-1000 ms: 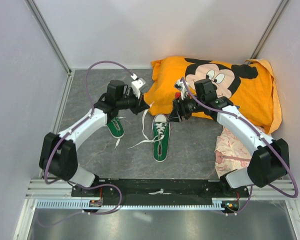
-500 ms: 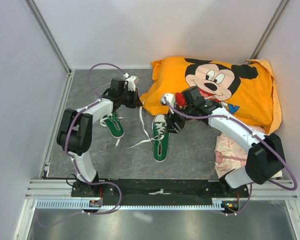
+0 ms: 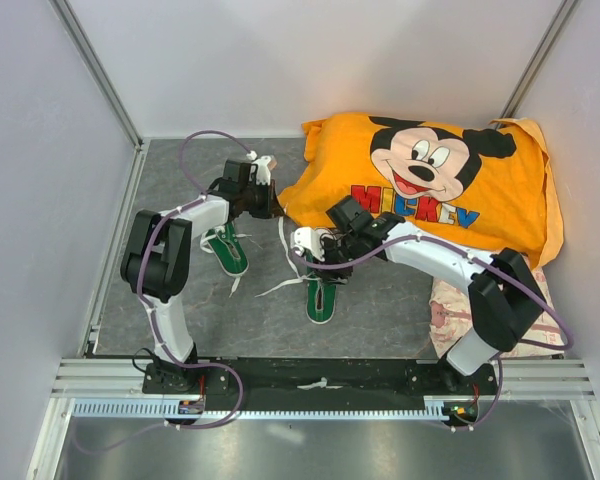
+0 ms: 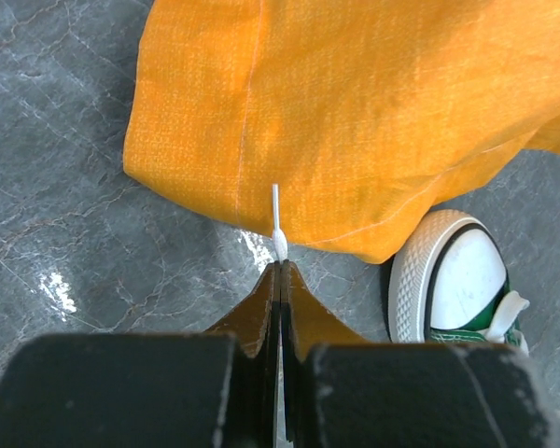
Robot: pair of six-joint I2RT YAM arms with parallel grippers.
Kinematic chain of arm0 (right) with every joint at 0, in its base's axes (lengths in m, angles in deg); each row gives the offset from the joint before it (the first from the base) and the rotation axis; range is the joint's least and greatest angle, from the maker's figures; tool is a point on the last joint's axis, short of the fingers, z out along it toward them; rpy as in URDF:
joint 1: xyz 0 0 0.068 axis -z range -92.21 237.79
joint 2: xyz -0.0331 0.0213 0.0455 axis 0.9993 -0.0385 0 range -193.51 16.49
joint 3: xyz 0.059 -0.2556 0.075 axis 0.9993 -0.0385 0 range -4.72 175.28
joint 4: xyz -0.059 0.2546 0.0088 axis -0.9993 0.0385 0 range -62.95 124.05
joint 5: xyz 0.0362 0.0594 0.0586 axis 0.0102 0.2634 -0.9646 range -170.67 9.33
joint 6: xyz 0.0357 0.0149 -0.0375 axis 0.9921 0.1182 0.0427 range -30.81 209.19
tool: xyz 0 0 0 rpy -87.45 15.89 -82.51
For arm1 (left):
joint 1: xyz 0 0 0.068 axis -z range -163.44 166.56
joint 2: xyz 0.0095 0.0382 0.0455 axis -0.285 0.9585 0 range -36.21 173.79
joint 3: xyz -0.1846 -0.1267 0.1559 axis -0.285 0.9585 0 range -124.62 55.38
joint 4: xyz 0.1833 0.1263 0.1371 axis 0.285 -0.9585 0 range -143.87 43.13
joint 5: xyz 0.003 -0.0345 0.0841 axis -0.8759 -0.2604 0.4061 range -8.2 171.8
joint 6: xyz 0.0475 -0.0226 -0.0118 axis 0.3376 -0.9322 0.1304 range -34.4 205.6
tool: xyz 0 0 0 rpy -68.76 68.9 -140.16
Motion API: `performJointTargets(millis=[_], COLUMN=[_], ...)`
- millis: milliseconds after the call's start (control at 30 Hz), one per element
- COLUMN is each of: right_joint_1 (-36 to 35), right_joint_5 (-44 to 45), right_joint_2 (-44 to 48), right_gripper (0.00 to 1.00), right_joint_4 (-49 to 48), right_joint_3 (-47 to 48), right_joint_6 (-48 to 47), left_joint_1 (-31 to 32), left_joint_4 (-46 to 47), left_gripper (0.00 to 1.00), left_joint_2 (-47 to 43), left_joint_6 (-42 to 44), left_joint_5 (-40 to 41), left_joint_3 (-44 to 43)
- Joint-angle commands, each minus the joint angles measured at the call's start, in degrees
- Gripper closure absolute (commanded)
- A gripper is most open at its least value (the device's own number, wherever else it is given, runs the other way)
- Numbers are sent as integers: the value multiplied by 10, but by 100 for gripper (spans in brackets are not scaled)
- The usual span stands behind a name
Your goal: Tie the shoes
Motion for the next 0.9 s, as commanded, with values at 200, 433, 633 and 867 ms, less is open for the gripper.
performJointTargets(millis=[200, 433, 633, 867], right_joint_1=[-20, -20, -8, 38], right_joint_5=[49, 43, 29, -17], right_joint_2=[-7, -9, -28, -49], right_gripper=[69, 100, 100, 100], right_joint_4=[-42, -43, -64, -95], right_joint_3=[22, 29, 42, 53], right_joint_6=[-54, -35, 41, 172], left_joint_1=[-7, -16, -34, -83], left_joint_4=[2, 2, -8, -63], left_gripper=[99, 98, 65, 48], left_joint_2=[16, 14, -22, -209], left_joint_6=[-23, -26, 14, 221], left_joint_5=[-12, -25, -65, -121], left_joint_3=[-21, -15, 4, 103])
